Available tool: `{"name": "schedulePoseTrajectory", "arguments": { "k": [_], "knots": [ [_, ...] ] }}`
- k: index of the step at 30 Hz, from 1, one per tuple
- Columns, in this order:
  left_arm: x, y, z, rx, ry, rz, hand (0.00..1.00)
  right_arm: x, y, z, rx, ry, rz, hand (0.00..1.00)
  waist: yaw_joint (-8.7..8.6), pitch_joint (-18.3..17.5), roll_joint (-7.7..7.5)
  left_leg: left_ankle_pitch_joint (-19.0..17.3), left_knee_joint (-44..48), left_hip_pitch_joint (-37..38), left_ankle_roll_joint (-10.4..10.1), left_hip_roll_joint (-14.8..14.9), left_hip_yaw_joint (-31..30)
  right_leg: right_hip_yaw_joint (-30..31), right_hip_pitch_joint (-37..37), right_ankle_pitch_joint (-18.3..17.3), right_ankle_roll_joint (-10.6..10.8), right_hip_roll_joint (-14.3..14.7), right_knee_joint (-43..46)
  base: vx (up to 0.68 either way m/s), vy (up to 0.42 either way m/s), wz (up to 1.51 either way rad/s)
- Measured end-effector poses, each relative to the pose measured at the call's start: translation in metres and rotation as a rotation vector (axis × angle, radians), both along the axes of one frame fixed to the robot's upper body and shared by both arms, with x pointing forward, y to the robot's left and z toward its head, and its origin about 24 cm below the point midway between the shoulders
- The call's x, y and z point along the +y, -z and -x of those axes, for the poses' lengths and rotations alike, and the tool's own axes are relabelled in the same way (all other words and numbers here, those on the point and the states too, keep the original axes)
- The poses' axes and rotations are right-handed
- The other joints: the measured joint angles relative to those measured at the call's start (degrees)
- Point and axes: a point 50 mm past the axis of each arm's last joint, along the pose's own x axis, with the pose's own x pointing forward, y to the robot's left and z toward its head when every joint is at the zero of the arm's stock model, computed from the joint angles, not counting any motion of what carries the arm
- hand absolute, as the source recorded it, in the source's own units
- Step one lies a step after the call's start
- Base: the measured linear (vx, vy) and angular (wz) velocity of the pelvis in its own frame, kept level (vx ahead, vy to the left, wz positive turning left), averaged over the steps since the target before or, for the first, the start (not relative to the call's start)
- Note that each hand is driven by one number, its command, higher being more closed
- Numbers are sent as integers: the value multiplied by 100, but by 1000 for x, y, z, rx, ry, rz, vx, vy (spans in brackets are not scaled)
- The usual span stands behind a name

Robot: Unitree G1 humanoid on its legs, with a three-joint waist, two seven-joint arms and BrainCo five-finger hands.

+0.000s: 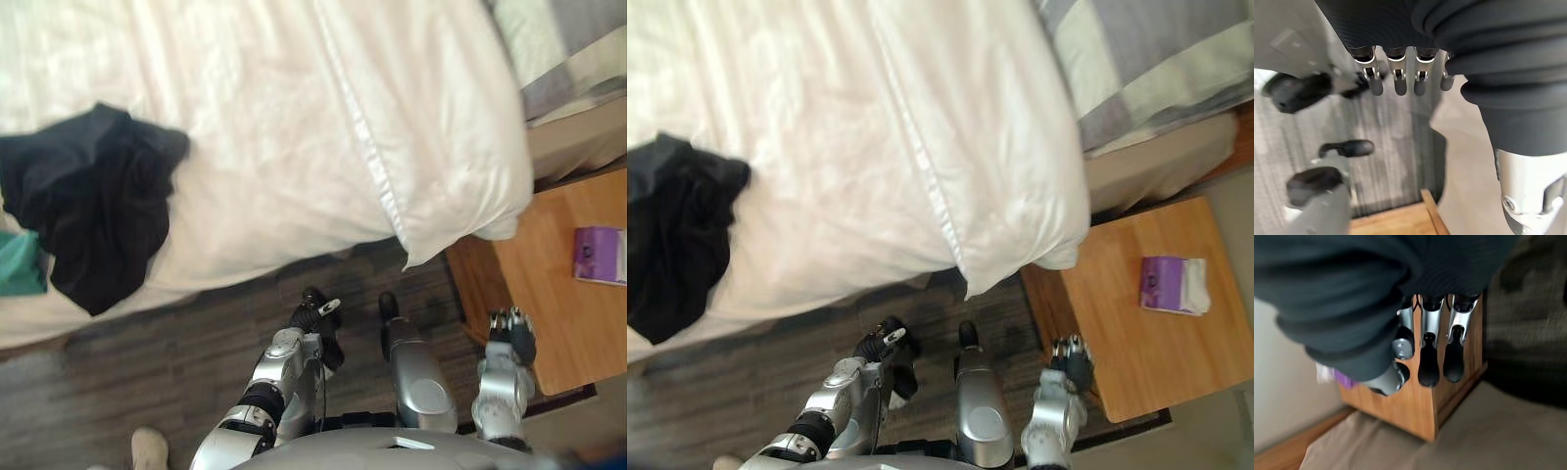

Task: Tidy the bed and pick cloth on bed and put in laundry

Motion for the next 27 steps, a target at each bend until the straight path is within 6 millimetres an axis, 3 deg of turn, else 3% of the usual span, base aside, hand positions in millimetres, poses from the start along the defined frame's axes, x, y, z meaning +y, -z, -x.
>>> {"name": "schedulePoseTrajectory", "arguments": {
  "k": [2, 4, 7, 9, 10, 12, 15, 17, 19, 21, 22, 23, 24, 25, 26, 27],
  "knots": [
    [4, 8, 14, 63, -31, 12, 0, 17, 21, 23, 181, -168, 43, 0, 6, -380, -98, -46, 12, 403, -69, 12, 2, -317, 430, -48, 50, -52, -10, 169, -46, 11],
    [10, 18, 31, 119, -45, 3, 0, 31, 30, 31, 259, -291, 60, 0, 20, -708, -112, -102, 14, 600, -151, 42, 2, -466, 675, -48, 50, -48, -110, 145, -67, 4],
    [26, 31, 59, 206, -71, -33, 0, 34, 33, 28, 290, -407, 105, 0, 48, -947, -22, -188, 24, 832, -253, 46, 99, -458, 1013, -43, 43, -41, -459, 82, -59, -18],
    [33, 37, 76, 257, -83, -49, 0, 33, 35, 27, 307, -484, 144, 0, 72, -915, 37, -430, 455, 803, -241, 159, 106, -482, 1174, -41, 42, -71, -547, 34, -57, -9],
    [36, 37, 75, 249, -85, -55, 0, 34, 36, 28, 316, -499, 148, 0, 62, -908, 40, -585, 796, 678, -232, 262, 67, -531, 1193, -35, 40, -85, -538, 1, -61, 14],
    [44, 34, 71, 211, -128, -59, 0, 26, 36, 30, 330, -525, 174, 0, 142, -829, 119, -1067, 2223, 186, -214, 759, -49, -651, 1111, -32, 39, -73, -334, -53, -46, 8],
    [49, 31, 66, 154, -150, -67, 0, 24, 34, 23, 306, -538, 184, 0, 197, -779, 37, -1242, 3113, -192, -161, 988, -128, -667, 863, -101, -38, -264, -157, -132, 36, -26],
    [50, 32, 69, 135, -159, -59, 0, 13, 28, 15, 276, -539, 227, 0, 149, -741, 146, -1534, 3744, -151, -176, 1649, -377, -633, 692, -128, -37, -402, 99, -89, 116, -33],
    [50, 34, 73, 132, -156, -52, 0, -4, 28, 19, 302, -514, 259, 0, -8, -746, 173, -1402, 3521, 28, -316, 2008, -913, -575, 473, -121, 72, -697, 396, -73, 342, 6],
    [49, 33, 75, 114, -150, -41, 0, -15, 29, 24, 335, -503, 273, 0, -46, -750, 183, -1050, 3064, 240, -334, 2152, -1321, -521, 310, -101, 371, -998, 475, -119, 383, 16],
    [45, 33, 75, 104, -138, -24, 0, -21, 30, 28, 354, -493, 278, 0, -46, -766, 235, -740, 2640, 385, -436, 2130, -1487, -486, 189, -28, 585, -1156, 457, -170, 510, 22],
    [39, 33, 74, 94, -109, -9, 0, -25, 31, 31, 370, -498, 286, 0, -62, -794, 376, -452, 2228, 510, -778, 2046, -1495, -494, 170, 134, 864, -1275, 265, -181, 565, 23],
    [36, 33, 75, 92, -93, -4, 0, -26, 31, 32, 376, -507, 290, 0, -71, -815, 462, -383, 2056, 585, -883, 1981, -1482, -504, 181, 239, 1013, -1303, 121, -183, 627, 24],
    [37, 32, 73, 91, -83, -7, 0, -24, 33, 32, 378, -517, 287, 0, -90, -836, 520, -805, 1802, 694, -1475, 1891, -1419, -523, 213, 463, 1158, -1390, -66, -204, 628, -3],
    [50, 31, 71, 92, -72, -43, 0, -1, 41, 30, 370, -552, 223, 0, 45, -770, 139, -812, 1664, 765, -1487, 1523, -1243, -597, 165, 1171, 964, -1713, -342, -212, 581, -17],
    [53, 33, 76, 111, -66, -54, 0, 9, 43, 31, 354, -562, 191, 0, 103, -774, 175, -782, 1510, 823, -1442, 1458, -1117, -972, 191, 1760, 660, -1732, -595, -239, 612, -34]
  ]
}}
